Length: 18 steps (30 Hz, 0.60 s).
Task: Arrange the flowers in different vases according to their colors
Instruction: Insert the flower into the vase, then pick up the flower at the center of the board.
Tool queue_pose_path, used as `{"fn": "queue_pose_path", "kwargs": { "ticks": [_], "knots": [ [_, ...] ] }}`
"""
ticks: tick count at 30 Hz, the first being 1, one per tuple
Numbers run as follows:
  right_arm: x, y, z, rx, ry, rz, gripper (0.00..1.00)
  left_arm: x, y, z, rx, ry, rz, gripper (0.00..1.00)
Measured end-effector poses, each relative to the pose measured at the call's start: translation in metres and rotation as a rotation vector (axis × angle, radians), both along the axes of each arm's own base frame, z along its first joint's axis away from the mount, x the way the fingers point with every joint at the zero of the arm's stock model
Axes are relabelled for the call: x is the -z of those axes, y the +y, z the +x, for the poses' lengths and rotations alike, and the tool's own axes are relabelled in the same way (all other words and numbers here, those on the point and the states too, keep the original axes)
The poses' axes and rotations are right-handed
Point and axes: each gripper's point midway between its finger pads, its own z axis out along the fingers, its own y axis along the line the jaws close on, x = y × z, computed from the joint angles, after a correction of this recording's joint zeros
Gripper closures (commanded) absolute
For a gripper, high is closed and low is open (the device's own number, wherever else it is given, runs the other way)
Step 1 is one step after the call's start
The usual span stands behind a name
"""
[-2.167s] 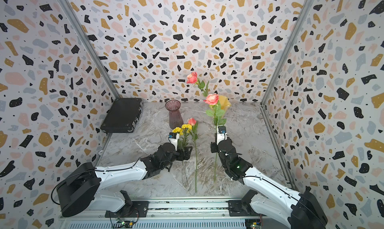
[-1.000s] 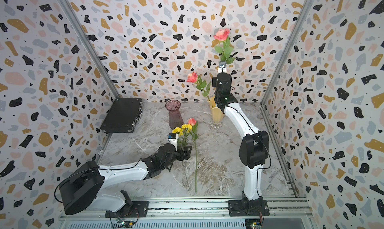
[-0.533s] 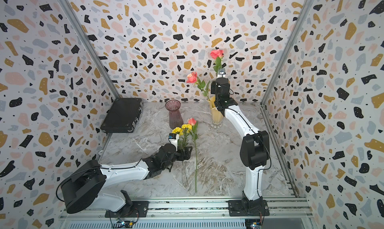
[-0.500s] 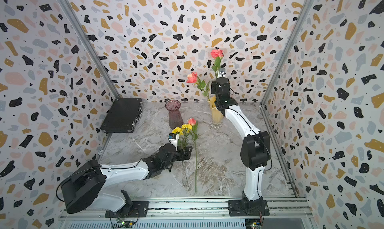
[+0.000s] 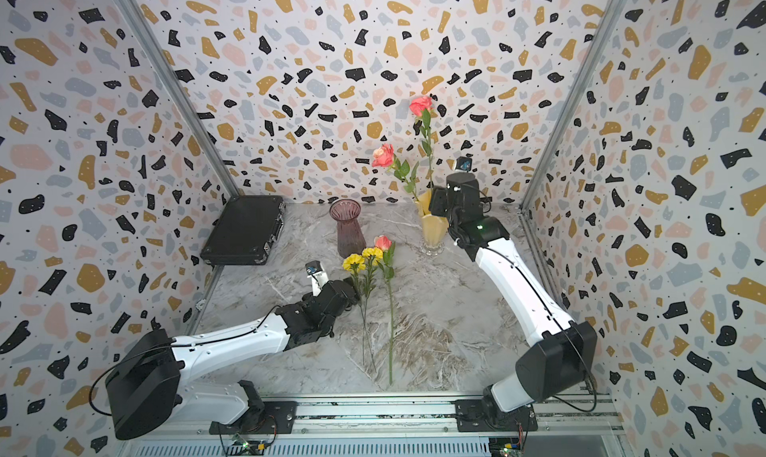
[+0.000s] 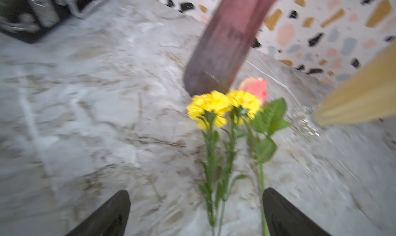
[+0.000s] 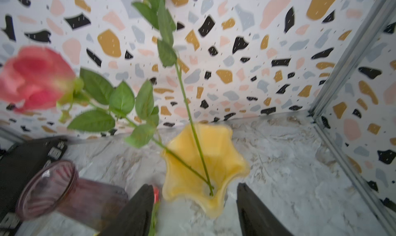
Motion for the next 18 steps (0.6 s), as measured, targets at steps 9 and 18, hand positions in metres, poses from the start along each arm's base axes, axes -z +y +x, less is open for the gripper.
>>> {"fn": "queue_pose_path", "kwargs": {
  "ticks": [9,18],
  "knots": [
    [0.215,0.073,-0.087,-0.311,0.489,-0.136,0.00,0.005,0.053,-0.011,-0.190,-0.104,0.115,0.00],
    [0.284,0.105,-0.108,-0.426,0.638,-0.182,0.12,0.004,0.025,0.002,-0.076,-0.113,0.081,0.01]
  ]
}}
